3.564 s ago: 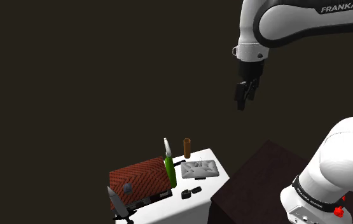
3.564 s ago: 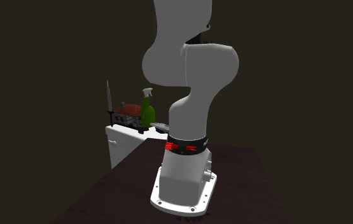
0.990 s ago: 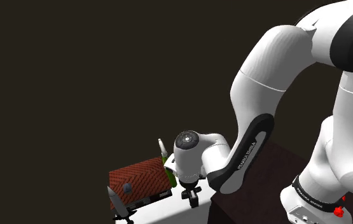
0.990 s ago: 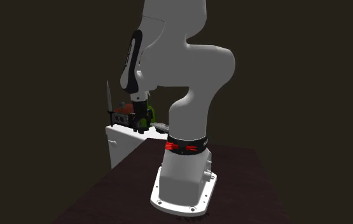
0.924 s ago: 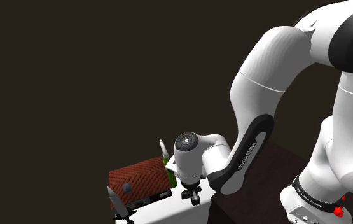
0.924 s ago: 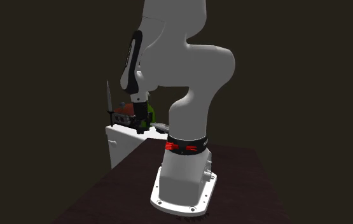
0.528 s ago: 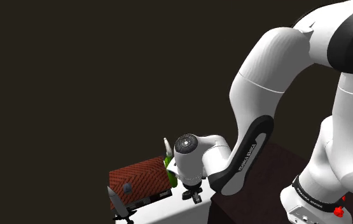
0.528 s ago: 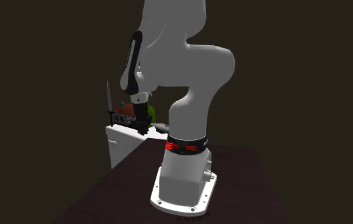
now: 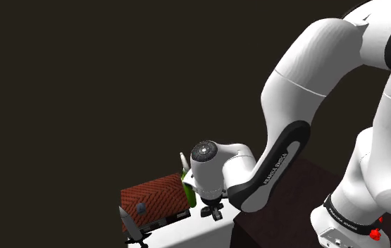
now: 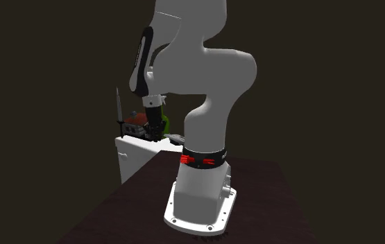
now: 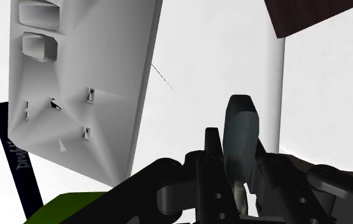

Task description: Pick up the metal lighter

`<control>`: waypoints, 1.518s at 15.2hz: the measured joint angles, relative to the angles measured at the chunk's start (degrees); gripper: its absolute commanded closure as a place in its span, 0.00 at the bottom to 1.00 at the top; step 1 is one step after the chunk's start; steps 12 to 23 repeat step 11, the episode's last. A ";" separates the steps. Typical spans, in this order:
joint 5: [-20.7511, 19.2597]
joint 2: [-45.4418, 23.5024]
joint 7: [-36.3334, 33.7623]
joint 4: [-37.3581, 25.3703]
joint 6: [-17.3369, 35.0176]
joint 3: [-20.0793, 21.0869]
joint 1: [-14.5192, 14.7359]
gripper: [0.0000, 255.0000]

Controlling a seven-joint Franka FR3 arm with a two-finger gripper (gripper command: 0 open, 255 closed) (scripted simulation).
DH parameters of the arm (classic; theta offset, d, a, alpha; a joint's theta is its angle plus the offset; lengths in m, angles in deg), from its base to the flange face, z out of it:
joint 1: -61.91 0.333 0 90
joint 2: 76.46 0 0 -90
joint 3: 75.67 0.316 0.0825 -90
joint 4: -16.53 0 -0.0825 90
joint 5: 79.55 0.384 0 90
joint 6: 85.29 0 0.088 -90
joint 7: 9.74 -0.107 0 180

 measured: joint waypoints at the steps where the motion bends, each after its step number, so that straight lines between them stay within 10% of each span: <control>1: 0.96 0.99 0.75 0.08 -0.80 0.44 -0.26 1.00; 11: 8.32 9.10 6.27 0.10 -7.95 2.64 -1.13 1.00; 23: 8.32 9.10 6.27 0.10 -7.95 2.64 -1.13 1.00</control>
